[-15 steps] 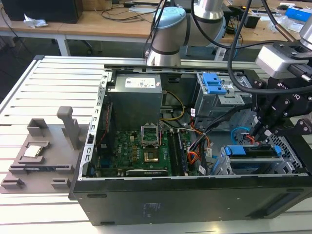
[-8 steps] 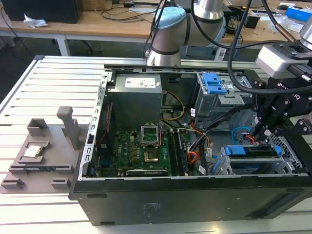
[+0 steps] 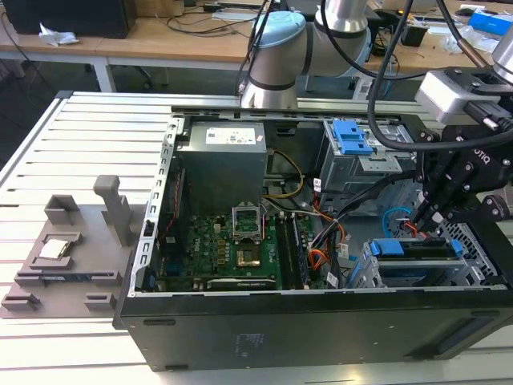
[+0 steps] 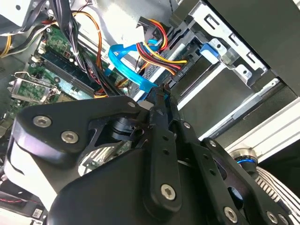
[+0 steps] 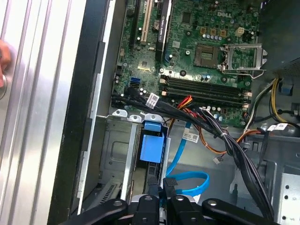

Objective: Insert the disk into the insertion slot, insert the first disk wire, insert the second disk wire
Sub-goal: 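Insert the second disk wire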

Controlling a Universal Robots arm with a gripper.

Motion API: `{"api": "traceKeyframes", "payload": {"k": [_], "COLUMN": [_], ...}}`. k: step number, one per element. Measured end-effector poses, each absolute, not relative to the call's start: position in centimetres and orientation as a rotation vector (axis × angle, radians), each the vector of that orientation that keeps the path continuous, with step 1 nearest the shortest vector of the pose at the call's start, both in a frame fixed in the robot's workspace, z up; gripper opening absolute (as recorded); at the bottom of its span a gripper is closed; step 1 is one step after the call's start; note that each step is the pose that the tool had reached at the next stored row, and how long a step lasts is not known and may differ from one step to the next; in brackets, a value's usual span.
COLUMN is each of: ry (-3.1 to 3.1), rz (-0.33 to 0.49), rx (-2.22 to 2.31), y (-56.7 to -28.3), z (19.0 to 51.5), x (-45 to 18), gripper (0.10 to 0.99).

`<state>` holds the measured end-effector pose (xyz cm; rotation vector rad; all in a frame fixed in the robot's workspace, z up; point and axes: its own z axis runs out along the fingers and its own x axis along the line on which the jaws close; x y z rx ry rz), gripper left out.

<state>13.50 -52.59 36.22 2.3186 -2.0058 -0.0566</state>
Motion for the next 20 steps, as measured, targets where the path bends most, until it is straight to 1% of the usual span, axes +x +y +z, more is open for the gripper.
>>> {"api": "traceKeyframes", "payload": {"k": [3, 20], "ry": [-2.006, -2.023], "rz": [-0.057, -0.066], "rx": [2.319, 2.312], "y": [-53.0, -53.2], "z": [36.0, 34.1], "x": [13.5, 13.7], "gripper": [0.161, 0.161]}}
